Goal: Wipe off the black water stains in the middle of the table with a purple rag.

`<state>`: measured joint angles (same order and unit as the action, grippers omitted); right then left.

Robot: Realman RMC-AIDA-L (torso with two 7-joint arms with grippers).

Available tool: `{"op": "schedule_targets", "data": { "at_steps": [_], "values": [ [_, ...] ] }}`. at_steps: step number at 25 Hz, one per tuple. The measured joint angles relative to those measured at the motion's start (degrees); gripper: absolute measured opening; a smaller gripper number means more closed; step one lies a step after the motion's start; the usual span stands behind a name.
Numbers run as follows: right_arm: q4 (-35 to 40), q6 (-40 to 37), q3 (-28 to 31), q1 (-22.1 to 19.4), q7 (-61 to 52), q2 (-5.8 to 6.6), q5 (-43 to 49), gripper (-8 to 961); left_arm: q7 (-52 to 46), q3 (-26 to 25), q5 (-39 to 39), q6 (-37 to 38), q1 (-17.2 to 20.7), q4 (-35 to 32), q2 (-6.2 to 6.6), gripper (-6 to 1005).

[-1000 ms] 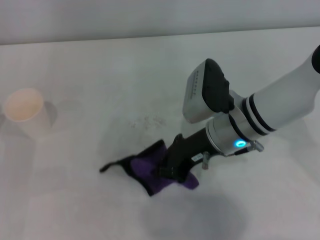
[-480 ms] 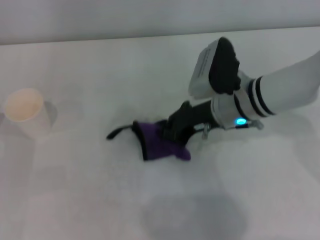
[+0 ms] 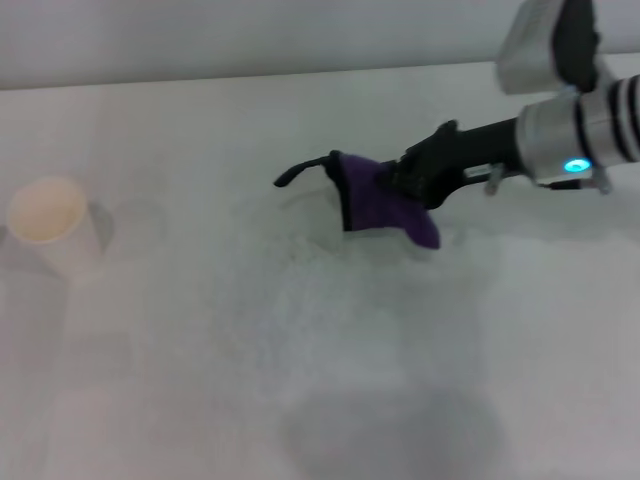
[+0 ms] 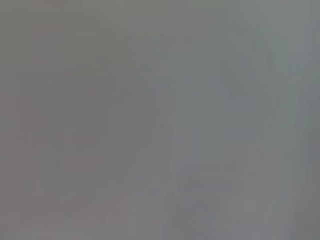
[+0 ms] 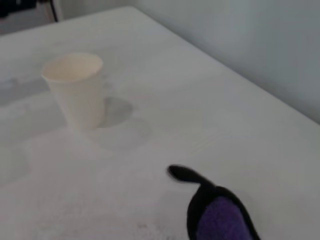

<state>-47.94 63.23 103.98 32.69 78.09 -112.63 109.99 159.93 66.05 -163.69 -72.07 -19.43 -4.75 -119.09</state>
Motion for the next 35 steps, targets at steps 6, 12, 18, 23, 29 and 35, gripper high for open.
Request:
{"op": "schedule_targets", "data": {
  "at_steps": [6, 12, 18, 23, 29, 35],
  "values": [
    [-0.4, 2.8, 3.6, -1.4, 1.4, 0.7, 0.1, 136, 0.7, -0.1, -0.1, 0.0, 0.1, -0.1, 0.0, 889],
    [1.7, -0.7, 3.2, -1.5, 6.1, -2.01, 2.5, 143, 0.7, -0.1, -0.1, 0.0, 0.2, -0.1, -0.06, 888],
    [1.8, -3.0, -0.4, -1.7, 7.0, -2.62, 3.6, 151, 0.7, -0.1, -0.1, 0.0, 0.2, -0.1, -0.09, 888],
    [1.6, -4.4, -0.5, -2.4, 7.2, -2.7, 2.4, 196, 0.7, 0.0, -0.1, 0.0, 0.1, -0.1, -0.08, 889],
    [-1.9, -6.1, 2.0, -5.8, 8.5, -2.52, -4.7, 282, 0.7, 0.0, 0.0, 0.0, 0.0, -0.1, -0.01, 889],
    [-1.3, -2.0, 10.1, -8.9, 18.7, -2.36, -22.5, 542, 0.7, -0.1, 0.0, 0.0, -0.1, -0.1, 0.0, 888]
  ]
}}
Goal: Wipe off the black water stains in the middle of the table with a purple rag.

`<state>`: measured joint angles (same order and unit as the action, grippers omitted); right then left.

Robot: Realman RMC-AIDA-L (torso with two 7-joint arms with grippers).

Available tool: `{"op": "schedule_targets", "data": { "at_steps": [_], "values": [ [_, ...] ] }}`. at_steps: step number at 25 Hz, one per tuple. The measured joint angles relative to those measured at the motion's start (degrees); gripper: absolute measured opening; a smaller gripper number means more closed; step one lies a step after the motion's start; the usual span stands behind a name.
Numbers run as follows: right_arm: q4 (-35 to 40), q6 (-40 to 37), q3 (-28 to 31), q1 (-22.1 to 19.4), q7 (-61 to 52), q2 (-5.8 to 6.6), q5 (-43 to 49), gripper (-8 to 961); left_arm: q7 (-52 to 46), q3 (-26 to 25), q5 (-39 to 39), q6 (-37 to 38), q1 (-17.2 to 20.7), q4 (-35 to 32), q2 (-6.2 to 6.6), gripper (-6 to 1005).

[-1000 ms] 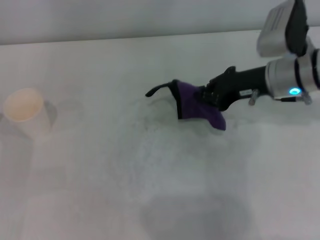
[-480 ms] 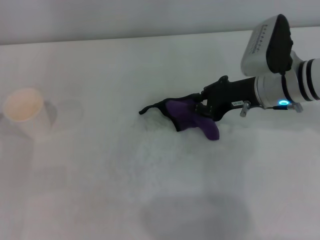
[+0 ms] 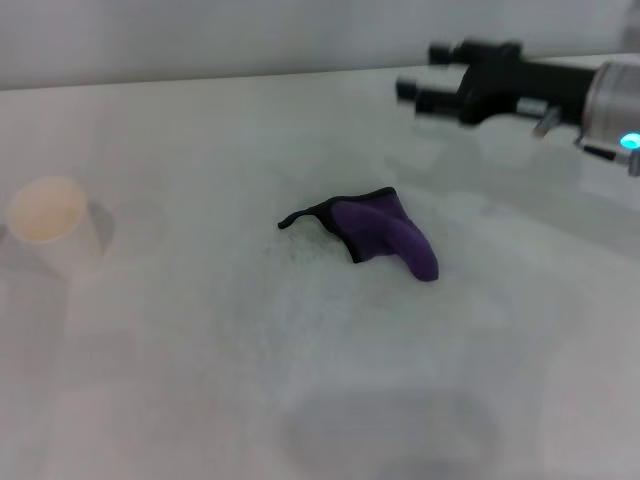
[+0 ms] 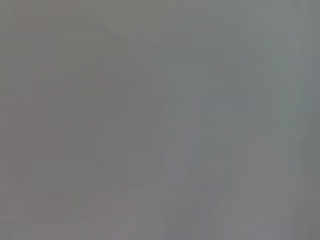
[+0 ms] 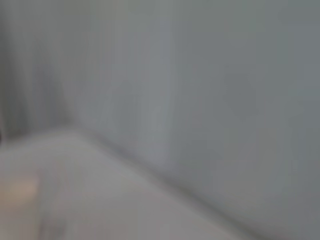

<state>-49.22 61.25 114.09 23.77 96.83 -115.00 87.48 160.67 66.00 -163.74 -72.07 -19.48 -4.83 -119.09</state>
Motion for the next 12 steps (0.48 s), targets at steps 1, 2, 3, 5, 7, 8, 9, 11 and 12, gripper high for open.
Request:
{"op": "schedule_targets", "data": {
  "at_steps": [1, 2, 3, 5, 7, 8, 9, 11, 12],
  "values": [
    [0.7, 0.9, 1.3, -0.2, 1.5, 0.01, -2.5, 577, 0.0, 0.0, 0.0, 0.0, 0.0, 0.0, 0.0, 888],
    [2.2, 2.7, 3.1, -0.5, 4.2, -0.01, -6.6, 612, 0.0, 0.0, 0.0, 0.0, 0.0, 0.0, 0.0, 888],
    [3.7, 4.4, 4.7, -0.7, 6.9, -0.01, -10.5, 648, 0.0, 0.0, 0.0, 0.0, 0.0, 0.0, 0.0, 888],
    [7.1, 7.3, 7.3, -1.0, 11.8, -0.02, -17.3, 718, 0.0, 0.0, 0.0, 0.0, 0.0, -0.1, 0.0, 888],
    [11.3, 10.1, 9.3, -1.3, 17.3, -0.09, -25.0, 781, 0.0, 0.0, 0.0, -0.1, 0.0, -0.1, -0.02, 889],
    [14.1, 11.4, 10.1, -1.6, 21.6, -0.13, -29.9, 813, 0.0, 0.0, 0.0, -0.2, 0.0, -0.1, -0.04, 889],
    [16.2, 12.3, 10.5, -1.8, 25.0, -0.17, -33.4, 844, 0.0, 0.0, 0.0, -0.4, 0.0, -0.1, -0.07, 889],
    [19.9, 13.0, 10.7, -2.3, 32.6, -0.25, -39.7, 875, -0.1, 0.0, 0.0, -0.6, 0.0, -0.1, -0.08, 889],
    [21.8, 13.0, 10.7, -2.5, 36.5, -0.28, -42.6, 873, -0.1, 0.0, 0.0, -0.6, -0.1, -0.1, -0.1, 890]
  ]
}}
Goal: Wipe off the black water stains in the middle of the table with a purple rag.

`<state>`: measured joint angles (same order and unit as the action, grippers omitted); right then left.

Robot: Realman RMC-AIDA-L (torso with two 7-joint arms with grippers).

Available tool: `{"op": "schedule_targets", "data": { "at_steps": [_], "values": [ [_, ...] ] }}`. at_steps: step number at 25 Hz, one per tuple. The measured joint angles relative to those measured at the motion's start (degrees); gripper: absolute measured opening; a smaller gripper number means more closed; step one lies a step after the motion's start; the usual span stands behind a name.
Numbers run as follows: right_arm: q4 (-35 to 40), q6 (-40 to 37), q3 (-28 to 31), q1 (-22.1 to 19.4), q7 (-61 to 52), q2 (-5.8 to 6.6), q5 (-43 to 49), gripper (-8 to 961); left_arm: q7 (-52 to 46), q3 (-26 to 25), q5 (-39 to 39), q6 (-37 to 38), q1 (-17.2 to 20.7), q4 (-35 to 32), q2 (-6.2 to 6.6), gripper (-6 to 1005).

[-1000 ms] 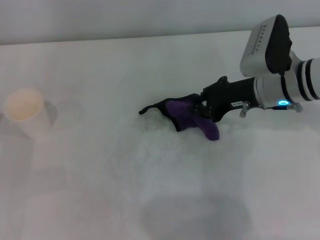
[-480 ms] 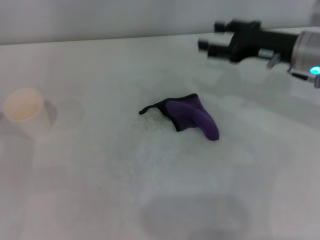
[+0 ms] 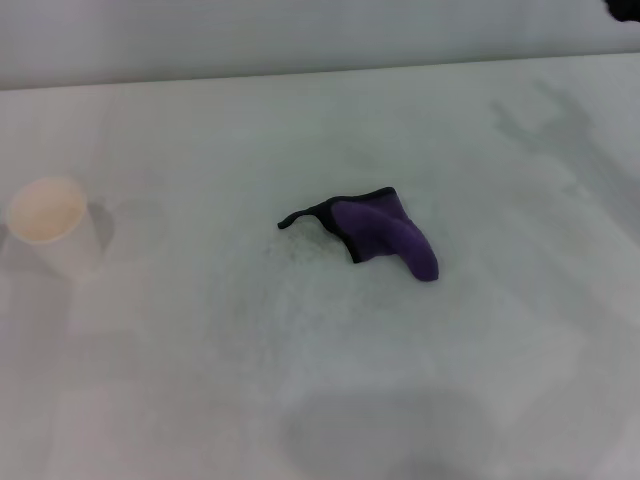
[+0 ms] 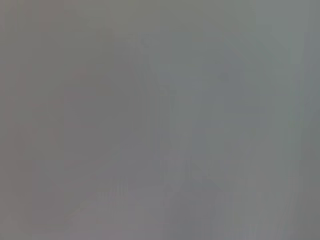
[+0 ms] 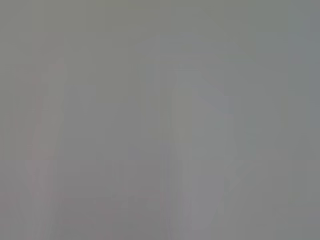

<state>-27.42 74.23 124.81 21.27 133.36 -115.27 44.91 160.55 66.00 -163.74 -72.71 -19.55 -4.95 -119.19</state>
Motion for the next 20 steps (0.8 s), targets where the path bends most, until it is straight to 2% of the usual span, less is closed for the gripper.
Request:
{"op": "schedule_targets", "data": {
  "at_steps": [5, 8, 12, 20],
  "values": [
    [7.2, -3.8, 0.0, -0.3, 17.5, -0.18, -7.8, 868, -0.6, 0.0, -0.7, -0.1, -0.6, -0.1, -0.29, 889],
    [9.8, -9.3, 0.1, -0.3, 23.0, -0.32, -9.5, 868, -0.7, 0.0, -2.3, -0.2, -1.2, 0.2, -0.5, 888],
    [12.0, -14.0, 0.1, -0.2, 22.6, -0.41, -9.9, 868, -2.9, 0.0, -2.9, -0.4, -1.7, 0.6, -0.56, 889],
    [14.3, -14.9, 0.1, 0.3, 22.2, -0.63, -10.4, 868, -6.5, 0.0, -3.7, -1.8, -1.3, 0.6, -0.53, 888]
  ]
}}
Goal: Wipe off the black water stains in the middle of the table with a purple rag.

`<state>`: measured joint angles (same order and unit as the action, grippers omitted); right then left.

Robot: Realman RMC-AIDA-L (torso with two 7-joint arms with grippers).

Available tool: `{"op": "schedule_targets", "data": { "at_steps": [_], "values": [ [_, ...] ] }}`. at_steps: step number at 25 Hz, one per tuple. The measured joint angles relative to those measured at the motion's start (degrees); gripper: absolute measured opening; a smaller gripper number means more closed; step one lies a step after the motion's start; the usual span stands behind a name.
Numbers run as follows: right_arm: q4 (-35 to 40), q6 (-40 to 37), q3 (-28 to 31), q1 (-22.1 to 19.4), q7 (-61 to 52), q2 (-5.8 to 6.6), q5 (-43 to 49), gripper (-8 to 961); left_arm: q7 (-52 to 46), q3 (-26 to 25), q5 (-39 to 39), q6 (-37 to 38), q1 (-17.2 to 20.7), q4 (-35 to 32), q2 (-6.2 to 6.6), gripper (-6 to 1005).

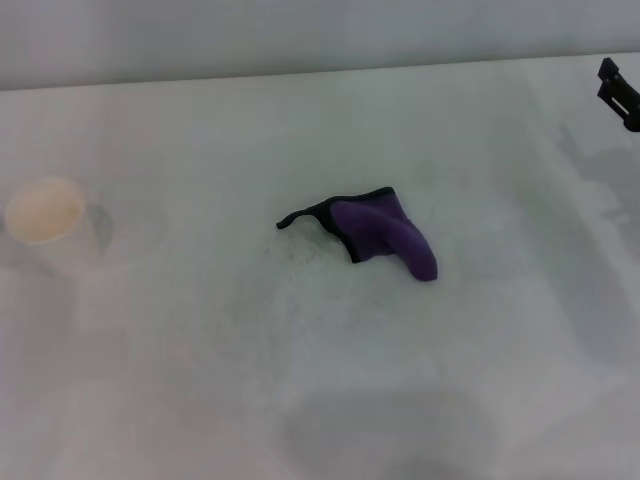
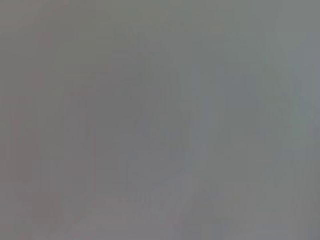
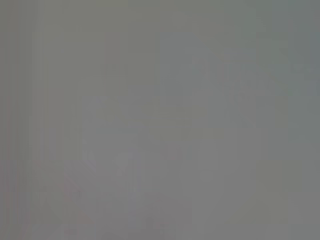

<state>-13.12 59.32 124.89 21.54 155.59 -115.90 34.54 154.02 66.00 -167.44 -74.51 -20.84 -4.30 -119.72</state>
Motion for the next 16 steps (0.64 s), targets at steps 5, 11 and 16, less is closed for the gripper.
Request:
{"op": "schedule_targets", "data": {
  "at_steps": [5, 11, 16],
  "values": [
    [0.0, 0.0, 0.0, 0.7, -0.1, 0.06, -1.2, 868, -5.5, 0.0, -0.3, -0.5, 0.3, 0.0, 0.03, 889],
    [0.4, -0.1, 0.0, 1.2, -0.1, 0.03, -1.3, 868, -5.8, 0.0, -0.3, 0.1, -0.1, 0.0, 0.27, 889],
    [0.7, -0.2, -0.4, 1.7, 0.0, -0.15, -1.3, 868, -5.8, 0.3, -0.2, 3.8, -1.7, 0.0, 0.32, 889]
  ]
}}
